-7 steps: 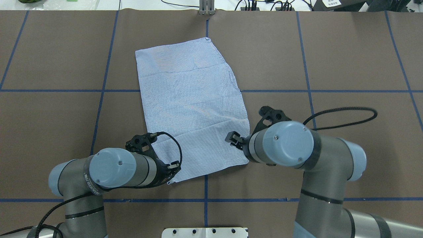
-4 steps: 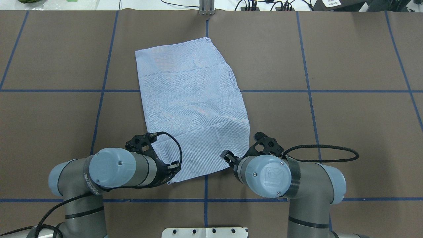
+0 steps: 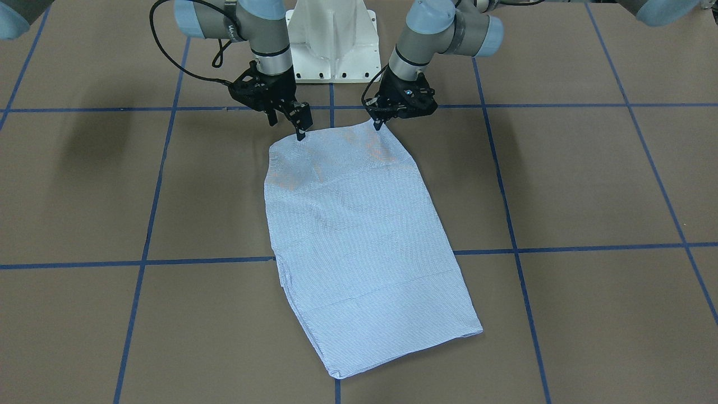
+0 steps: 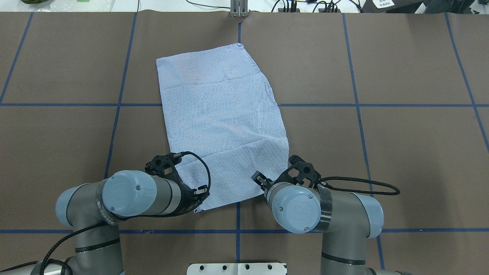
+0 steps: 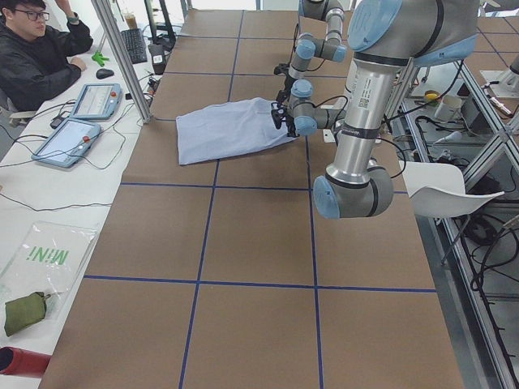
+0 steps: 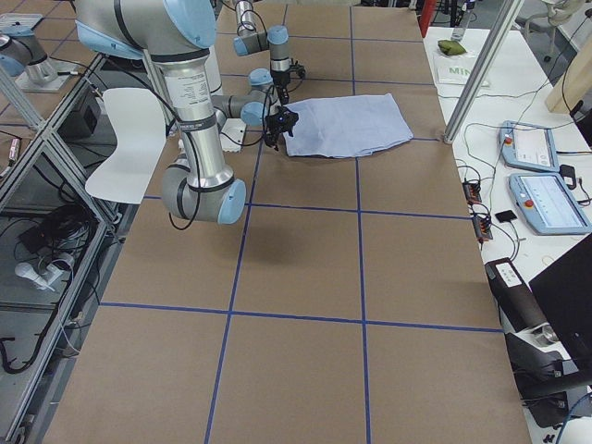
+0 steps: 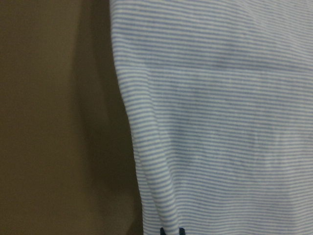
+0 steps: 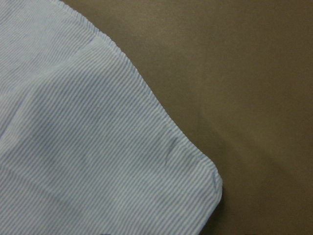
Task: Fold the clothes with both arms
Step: 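Lower the right gripper to the near corner beside the left gripper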
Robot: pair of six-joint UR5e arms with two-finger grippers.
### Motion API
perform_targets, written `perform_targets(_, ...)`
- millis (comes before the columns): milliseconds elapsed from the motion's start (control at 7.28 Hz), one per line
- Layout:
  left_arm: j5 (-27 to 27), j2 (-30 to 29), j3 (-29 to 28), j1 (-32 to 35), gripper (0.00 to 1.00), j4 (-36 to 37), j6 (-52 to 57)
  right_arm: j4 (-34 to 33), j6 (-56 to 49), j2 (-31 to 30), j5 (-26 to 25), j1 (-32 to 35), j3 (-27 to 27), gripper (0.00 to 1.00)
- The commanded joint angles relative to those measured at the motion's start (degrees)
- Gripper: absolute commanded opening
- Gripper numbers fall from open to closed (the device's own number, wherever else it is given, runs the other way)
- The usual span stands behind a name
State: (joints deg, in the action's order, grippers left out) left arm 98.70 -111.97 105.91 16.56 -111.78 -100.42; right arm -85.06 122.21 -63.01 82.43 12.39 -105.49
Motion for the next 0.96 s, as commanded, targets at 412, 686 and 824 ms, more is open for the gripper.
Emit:
perform_targets(412, 0.0, 0.0, 0.0, 0.1, 0.0, 0.0, 0.0, 4.9, 1.1, 1.0, -1.7, -0.1, 3.8, 0.8)
perform_targets(686, 0.0, 0.0, 0.1, 0.0, 0.0, 0.0, 0.0, 4.9, 1.5, 1.7, -1.7, -0.1, 3.9, 0.26)
perform_targets(824, 0.0, 0.0, 0.1, 0.0, 0.0, 0.0, 0.0, 4.9, 4.5, 1.9, -1.7, -0.1, 4.3, 0.1)
